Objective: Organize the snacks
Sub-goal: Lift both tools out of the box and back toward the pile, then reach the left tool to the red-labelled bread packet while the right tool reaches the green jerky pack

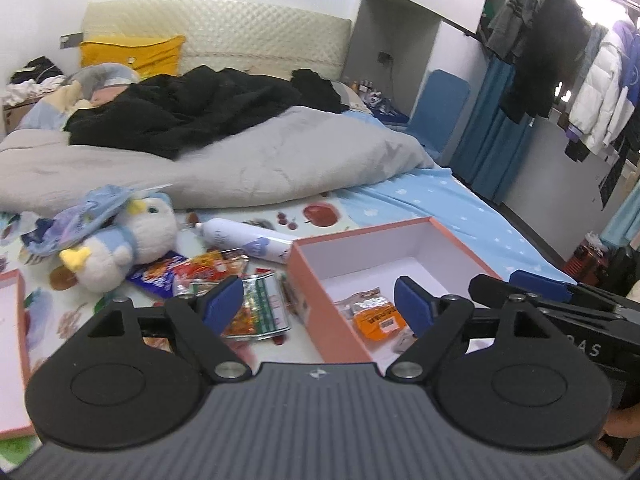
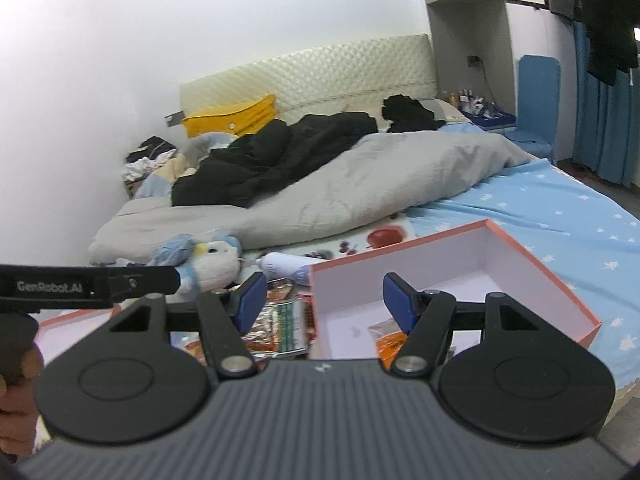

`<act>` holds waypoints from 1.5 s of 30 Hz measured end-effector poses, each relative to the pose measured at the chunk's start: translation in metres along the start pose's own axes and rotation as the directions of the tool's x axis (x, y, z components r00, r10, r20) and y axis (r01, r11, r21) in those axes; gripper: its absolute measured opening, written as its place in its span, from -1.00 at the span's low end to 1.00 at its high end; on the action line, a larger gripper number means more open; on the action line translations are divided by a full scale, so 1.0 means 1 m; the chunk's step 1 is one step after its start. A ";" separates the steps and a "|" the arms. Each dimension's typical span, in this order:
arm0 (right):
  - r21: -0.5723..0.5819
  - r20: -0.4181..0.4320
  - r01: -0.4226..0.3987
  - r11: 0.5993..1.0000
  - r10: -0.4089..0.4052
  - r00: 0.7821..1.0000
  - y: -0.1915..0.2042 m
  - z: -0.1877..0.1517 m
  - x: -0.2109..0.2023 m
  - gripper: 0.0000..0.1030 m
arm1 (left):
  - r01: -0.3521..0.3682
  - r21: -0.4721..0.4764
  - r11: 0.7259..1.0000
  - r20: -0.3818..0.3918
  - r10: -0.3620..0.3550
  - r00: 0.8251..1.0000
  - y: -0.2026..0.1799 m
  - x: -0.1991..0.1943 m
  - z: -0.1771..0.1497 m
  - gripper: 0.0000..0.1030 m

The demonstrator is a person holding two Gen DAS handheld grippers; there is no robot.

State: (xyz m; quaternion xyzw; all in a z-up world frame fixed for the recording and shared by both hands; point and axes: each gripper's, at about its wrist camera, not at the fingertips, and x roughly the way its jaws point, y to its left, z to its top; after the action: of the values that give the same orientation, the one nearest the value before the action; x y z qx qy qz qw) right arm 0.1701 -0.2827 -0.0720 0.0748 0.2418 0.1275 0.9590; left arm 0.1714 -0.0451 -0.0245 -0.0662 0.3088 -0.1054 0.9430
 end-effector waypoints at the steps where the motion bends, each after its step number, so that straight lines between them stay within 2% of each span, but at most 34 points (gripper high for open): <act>1: -0.003 -0.001 -0.005 1.000 0.005 1.000 0.004 -0.002 -0.002 0.29 | -0.006 -0.003 1.000 0.002 0.006 1.000 0.003 -0.004 -0.003 0.67; 15: -0.040 -0.040 -0.059 0.997 0.058 0.998 0.041 -0.040 -0.010 0.29 | -0.087 -0.036 0.996 -0.005 0.087 0.996 0.038 -0.044 -0.052 0.68; 28: -0.087 -0.102 -0.124 0.988 0.115 0.988 0.072 -0.085 -0.019 0.29 | -0.177 -0.124 0.976 -0.033 0.174 0.984 0.075 -0.083 -0.099 0.71; 32: -0.120 -0.133 -0.134 0.984 0.117 0.984 0.079 -0.092 -0.016 0.29 | -0.193 -0.150 0.970 -0.046 0.188 0.981 0.083 -0.088 -0.112 0.79; 38: -0.146 -0.151 -0.135 0.980 0.113 0.982 0.082 -0.095 -0.010 0.30 | -0.230 -0.178 0.957 -0.053 0.224 0.973 0.097 -0.087 -0.120 0.80; 45: -0.167 -0.196 -0.127 0.978 0.093 0.976 0.071 -0.090 0.008 0.30 | -0.242 -0.250 0.938 -0.076 0.230 0.970 0.107 -0.063 -0.133 0.80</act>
State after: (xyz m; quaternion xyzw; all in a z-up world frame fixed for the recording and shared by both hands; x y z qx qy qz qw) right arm 0.1188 -0.2047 -0.1392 -0.0107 0.3140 0.2081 0.9263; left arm 0.0589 0.0655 -0.1157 -0.1481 0.3467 0.0479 0.9250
